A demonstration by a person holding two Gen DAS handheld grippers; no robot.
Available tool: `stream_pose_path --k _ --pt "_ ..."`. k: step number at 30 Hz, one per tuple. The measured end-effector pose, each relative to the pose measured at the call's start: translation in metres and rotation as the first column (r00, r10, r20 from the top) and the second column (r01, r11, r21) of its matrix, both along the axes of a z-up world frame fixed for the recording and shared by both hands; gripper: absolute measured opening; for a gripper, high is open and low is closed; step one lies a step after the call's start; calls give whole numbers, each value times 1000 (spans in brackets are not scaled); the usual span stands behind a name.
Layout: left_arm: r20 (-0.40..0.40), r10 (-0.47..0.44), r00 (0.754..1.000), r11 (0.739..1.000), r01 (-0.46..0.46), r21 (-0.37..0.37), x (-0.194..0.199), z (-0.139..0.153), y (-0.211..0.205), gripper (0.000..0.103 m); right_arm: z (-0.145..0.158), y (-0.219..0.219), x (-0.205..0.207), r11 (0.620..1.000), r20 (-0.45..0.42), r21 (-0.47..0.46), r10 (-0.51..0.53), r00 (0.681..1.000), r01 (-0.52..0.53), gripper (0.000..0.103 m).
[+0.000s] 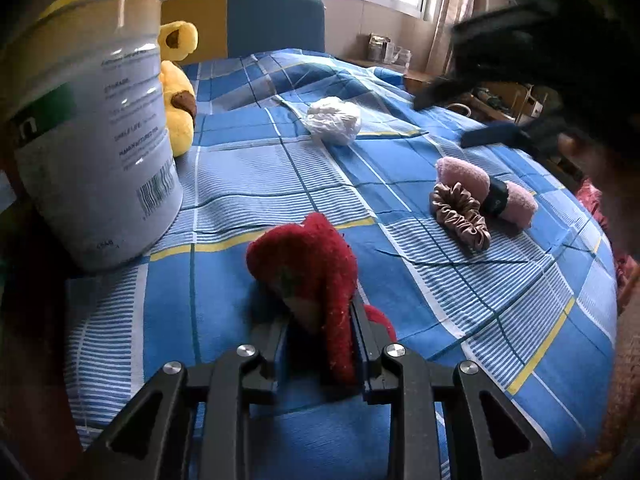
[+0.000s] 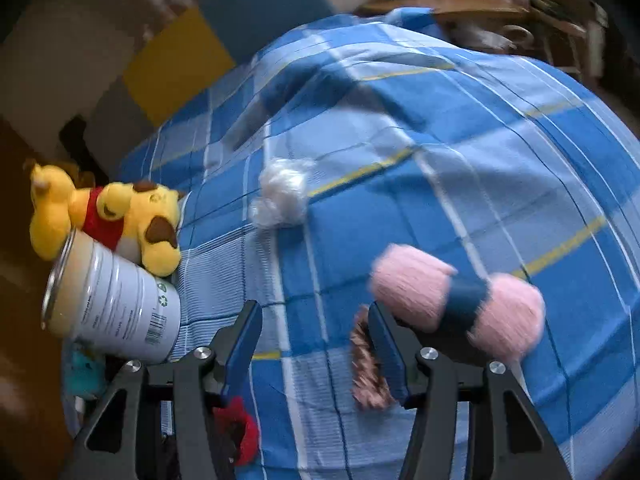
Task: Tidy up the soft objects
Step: 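Lift the red plush with the left gripper while the right grasps the clear plastic bag ball, then carry the red plush into the gold tray and open the left gripper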
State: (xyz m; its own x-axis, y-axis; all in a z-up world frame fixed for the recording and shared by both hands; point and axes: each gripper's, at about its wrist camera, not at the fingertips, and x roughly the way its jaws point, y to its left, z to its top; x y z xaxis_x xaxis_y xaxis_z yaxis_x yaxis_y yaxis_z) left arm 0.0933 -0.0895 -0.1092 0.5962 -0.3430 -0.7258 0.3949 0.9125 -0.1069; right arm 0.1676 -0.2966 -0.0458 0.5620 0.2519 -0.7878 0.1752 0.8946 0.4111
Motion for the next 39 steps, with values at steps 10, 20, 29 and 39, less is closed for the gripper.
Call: stream_pose_path --k 10,20,29,39 --pt "-11 -3 1000 999 2 -48 2 -3 5 30 -15 30 123 986 -64 -160 32 997 -42 66" --pt "-10 -6 1000 998 6 -56 2 -3 7 30 -36 62 151 958 -147 -244 116 982 -150 32" --pt "-5 -6 1000 999 6 -45 0 -3 5 30 -26 68 44 932 -181 -197 271 945 -305 31" --pt "-22 -1 1000 999 0 -35 3 0 4 30 -56 69 20 916 -225 -216 290 930 -338 32"
